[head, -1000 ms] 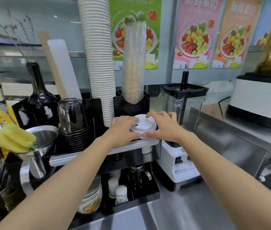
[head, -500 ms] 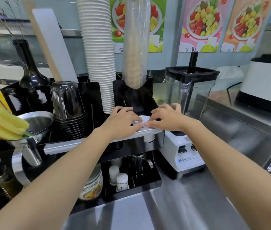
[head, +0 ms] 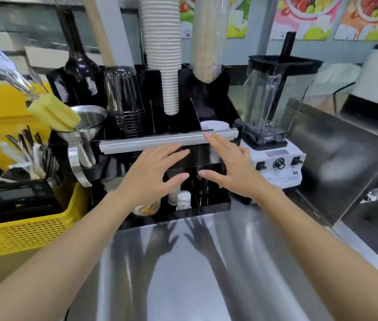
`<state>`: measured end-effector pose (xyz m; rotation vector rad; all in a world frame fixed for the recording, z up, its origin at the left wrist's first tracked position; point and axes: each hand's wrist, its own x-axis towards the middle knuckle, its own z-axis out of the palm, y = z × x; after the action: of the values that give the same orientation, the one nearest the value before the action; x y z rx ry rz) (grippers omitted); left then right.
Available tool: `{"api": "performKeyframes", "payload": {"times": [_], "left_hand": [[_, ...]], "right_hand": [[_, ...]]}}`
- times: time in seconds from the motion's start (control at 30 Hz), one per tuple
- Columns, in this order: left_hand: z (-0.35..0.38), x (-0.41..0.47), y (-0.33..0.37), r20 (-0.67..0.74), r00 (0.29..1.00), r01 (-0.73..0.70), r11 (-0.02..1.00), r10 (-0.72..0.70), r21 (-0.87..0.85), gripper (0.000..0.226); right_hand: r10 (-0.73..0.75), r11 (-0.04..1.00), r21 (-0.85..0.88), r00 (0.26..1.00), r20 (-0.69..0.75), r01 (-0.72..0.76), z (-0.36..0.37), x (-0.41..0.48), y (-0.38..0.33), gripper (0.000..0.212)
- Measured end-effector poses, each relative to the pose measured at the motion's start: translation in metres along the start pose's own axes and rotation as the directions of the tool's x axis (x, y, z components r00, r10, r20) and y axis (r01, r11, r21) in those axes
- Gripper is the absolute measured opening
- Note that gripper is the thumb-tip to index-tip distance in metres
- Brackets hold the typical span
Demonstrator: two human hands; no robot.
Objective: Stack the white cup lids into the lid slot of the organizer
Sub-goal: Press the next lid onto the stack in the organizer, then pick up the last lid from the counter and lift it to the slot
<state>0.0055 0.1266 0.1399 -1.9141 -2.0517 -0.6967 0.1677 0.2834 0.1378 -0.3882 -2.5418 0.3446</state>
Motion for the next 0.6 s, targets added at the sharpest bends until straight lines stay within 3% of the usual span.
{"api": "performKeyframes", "payload": {"times": [0.1, 0.3, 0.43, 0.6], "left_hand": [[0.005, -0.047, 0.006, 0.048, 0.996, 0.083, 0.994, -0.08, -0.073, 0.063], [0.026, -0.14, 0.012, 0.231, 0.953, 0.229, 0.965, -0.197, -0.124, 0.065], [0.034, -0.196, 0.023, 0.38, 0.889, 0.338, 0.926, -0.256, -0.167, 0.076], [0.039, -0.253, 0.035, 0.636, 0.742, 0.419, 0.887, -0.212, -0.193, 0.084]], "right_hand": [[-0.048, 0.998, 0.041, 0.997, 0.053, 0.046, 0.02, -0.028, -0.023, 0.077], [-0.067, 0.969, 0.247, 0.938, 0.339, -0.019, 0.066, -0.081, -0.067, 0.084], [-0.107, 0.957, 0.281, 0.824, 0.557, -0.066, 0.097, -0.122, -0.087, 0.09], [-0.178, 0.967, 0.256, 0.715, 0.676, -0.002, 0.122, -0.164, -0.112, 0.098]]}}
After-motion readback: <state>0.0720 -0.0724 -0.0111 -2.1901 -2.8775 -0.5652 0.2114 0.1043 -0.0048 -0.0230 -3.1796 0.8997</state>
